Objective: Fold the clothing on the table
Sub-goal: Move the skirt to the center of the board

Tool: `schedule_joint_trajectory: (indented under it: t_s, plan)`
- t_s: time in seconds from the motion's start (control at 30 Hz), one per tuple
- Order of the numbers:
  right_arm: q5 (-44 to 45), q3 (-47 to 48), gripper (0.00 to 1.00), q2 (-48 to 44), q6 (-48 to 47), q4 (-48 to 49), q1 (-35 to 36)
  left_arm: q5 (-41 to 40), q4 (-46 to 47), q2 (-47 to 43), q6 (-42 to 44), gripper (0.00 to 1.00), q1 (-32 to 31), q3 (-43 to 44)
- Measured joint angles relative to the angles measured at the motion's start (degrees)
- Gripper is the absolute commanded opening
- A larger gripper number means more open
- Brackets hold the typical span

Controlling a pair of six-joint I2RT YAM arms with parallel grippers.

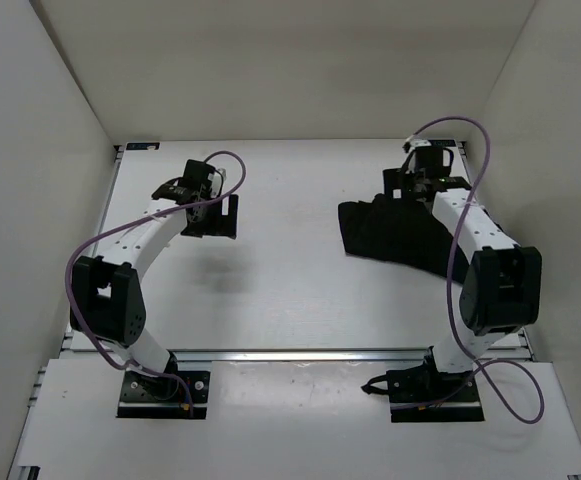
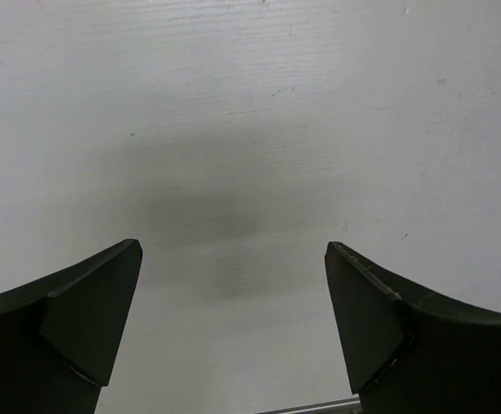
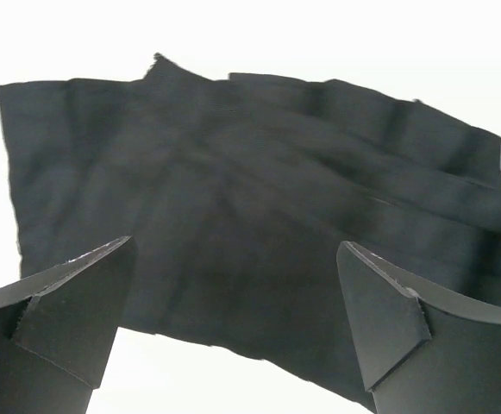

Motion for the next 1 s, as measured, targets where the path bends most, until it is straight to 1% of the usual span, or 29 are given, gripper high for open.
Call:
schedule_joint_trajectory:
  t_s: [0.17,0.27,0.47,0.53,0.67,0.73,0.77,0.8,0.87,1.0]
  plan:
    - [-1.01,3.63,0.98,6.36,2.71,-1.29,4.83,-1.79,-0.50,-0.76,0.28,0.98,-1.14,-1.88]
    - [-1.29,7.69,0.97,9.46,5.68,-2.19,5.90,-1.90,-0.74,-2.10,0.31,0.99,-1.27,-2.99]
    - [-2.62,9.75,0.97,10.69,9.51,-1.25,6.88,-2.08,-0.28,-7.28,0.28,0.98,-0.39,-5.31]
    - [-2.14,12.28,0.97,13.00,10.10,-1.62,8.09,-2.03,0.13,-9.07,0.28,0.99,-0.22,-6.51]
    - [1.53,18.05,0.96,19.43,10.84,-2.38,11.78,-1.97,0.37,-11.15,0.39,0.99,0.39,-8.33]
    - [3.15,19.69,0.94,22.14,11.63,-3.72,13.11,-2.08,0.28,-11.26,0.68,0.99,0.42,-8.37]
    - [3.96,20.20,0.90,23.34,12.07,-4.57,13.64,-2.19,0.26,-11.30,0.92,0.99,0.39,-8.37]
    - [4.59,20.28,0.89,24.22,12.44,-5.20,13.84,-2.25,0.15,-11.32,1.11,0.99,0.44,-8.37]
    - [5.84,20.24,0.81,25.46,13.51,-7.28,13.62,-2.58,0.13,-11.56,1.60,0.99,0.52,-8.59]
    - [7.82,18.51,0.76,25.51,14.64,-7.96,11.39,-3.02,0.13,-12.20,2.47,0.98,0.81,-9.35]
